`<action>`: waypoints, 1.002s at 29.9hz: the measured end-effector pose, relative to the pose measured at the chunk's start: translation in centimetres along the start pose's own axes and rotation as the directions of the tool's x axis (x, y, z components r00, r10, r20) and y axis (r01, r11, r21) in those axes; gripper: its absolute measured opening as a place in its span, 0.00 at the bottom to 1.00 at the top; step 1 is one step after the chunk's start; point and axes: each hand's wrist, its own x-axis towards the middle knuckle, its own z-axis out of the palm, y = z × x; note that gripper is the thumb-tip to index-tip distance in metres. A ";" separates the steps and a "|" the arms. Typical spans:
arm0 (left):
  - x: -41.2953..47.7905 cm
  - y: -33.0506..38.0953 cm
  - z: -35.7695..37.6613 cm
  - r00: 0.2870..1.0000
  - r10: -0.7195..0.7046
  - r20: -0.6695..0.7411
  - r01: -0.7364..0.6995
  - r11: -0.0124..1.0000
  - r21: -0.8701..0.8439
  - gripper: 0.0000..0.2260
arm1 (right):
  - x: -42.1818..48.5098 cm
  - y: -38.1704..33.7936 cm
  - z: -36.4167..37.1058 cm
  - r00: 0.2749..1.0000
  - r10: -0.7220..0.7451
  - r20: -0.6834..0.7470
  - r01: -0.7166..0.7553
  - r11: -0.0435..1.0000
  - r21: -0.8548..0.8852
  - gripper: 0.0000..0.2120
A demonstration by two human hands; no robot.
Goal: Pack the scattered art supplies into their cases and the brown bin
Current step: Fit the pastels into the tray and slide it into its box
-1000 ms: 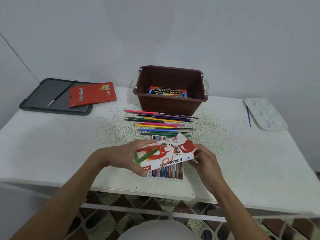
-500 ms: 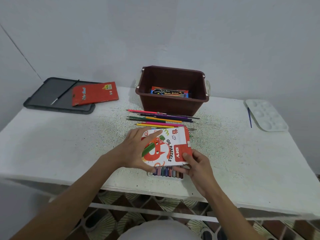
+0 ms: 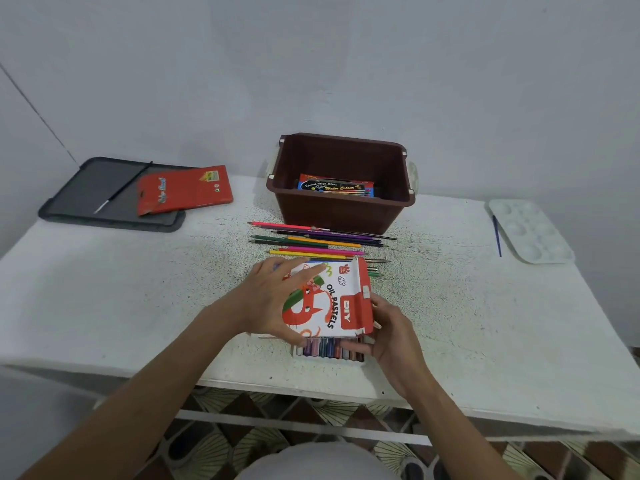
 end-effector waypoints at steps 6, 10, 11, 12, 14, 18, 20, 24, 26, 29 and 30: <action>0.0 0.0 -0.3 0.998 0.048 -0.026 -0.049 0.999 -0.009 0.52 | 0.4 -0.2 1.0 0.994 -0.091 0.059 0.101 0.974 -0.201 0.16; 0.1 0.0 -0.2 0.998 0.067 -0.021 -0.066 0.996 0.054 0.50 | 0.7 -0.4 2.0 0.991 -0.112 0.070 0.127 0.955 -0.269 0.13; 0.1 -0.1 -0.2 0.998 0.066 -0.010 -0.065 0.996 0.056 0.49 | 0.8 -0.4 2.1 0.991 -0.112 0.075 0.129 0.954 -0.270 0.13; 0.0 -0.1 -0.2 0.998 0.067 -0.005 -0.067 0.996 0.053 0.48 | 1.0 -0.3 2.2 0.991 -0.110 0.077 0.127 0.955 -0.268 0.13; -0.2 -0.1 0.0 0.997 0.072 -0.011 -0.071 0.997 0.041 0.46 | 1.1 0.1 2.4 0.992 -0.096 0.082 0.114 0.958 -0.262 0.13; -0.5 -0.1 0.6 0.999 0.050 -0.006 -0.050 0.999 0.006 0.43 | 1.2 0.7 2.9 0.992 -0.054 0.116 0.084 0.958 -0.274 0.13; -0.7 -0.8 0.6 0.999 0.033 -0.010 -0.033 0.999 -0.020 0.43 | 1.4 0.7 2.8 0.987 -0.081 0.136 0.125 0.928 -0.352 0.14; -1.7 -2.9 0.2 1.000 -0.024 0.008 0.024 0.999 0.035 0.43 | 3.2 -0.3 1.4 0.906 -0.270 0.327 0.424 0.598 -0.680 0.18; -2.4 -3.9 0.2 0.997 -0.073 0.038 0.071 0.996 0.046 0.43 | 4.1 -1.4 0.8 0.837 -0.273 0.474 0.537 0.247 -0.806 0.22; -3.3 -5.2 0.4 0.991 -0.130 0.035 0.128 0.991 0.031 0.43 | 5.6 -2.9 -0.1 0.713 -0.124 0.690 0.636 -0.300 -0.711 0.32; -3.6 -5.6 0.4 0.989 -0.146 0.037 0.145 0.989 0.029 0.43 | 6.0 -3.4 -0.2 0.700 -0.002 0.714 0.649 -0.417 -0.637 0.37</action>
